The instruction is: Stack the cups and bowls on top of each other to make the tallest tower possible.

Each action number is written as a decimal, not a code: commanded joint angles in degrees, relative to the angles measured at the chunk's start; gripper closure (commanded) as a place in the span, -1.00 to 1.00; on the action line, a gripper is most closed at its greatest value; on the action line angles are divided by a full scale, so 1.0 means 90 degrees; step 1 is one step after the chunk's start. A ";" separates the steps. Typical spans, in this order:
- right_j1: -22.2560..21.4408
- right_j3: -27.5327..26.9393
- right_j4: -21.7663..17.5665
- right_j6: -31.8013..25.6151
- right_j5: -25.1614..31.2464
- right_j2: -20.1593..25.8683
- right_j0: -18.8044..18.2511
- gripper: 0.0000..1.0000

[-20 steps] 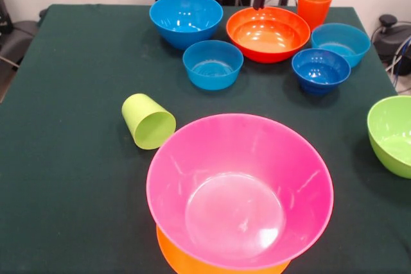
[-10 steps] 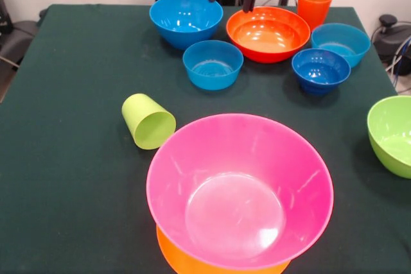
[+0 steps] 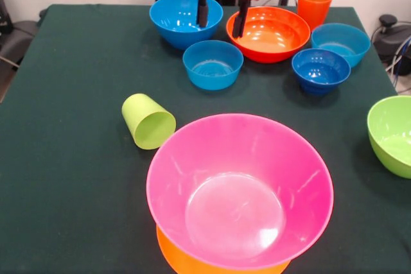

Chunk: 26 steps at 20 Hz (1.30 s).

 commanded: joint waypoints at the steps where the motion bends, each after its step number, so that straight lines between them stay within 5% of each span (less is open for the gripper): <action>1: 0.0568 0.0164 -0.0502 -0.0365 -0.0465 0.0768 -0.0147 -1.00; 17: 0.0772 -0.0015 -0.0586 -0.0351 -0.0590 0.0739 -0.0188 -1.00; 26: 0.1026 -0.1035 -0.0883 -0.0315 -0.0261 0.0435 -0.0167 -1.00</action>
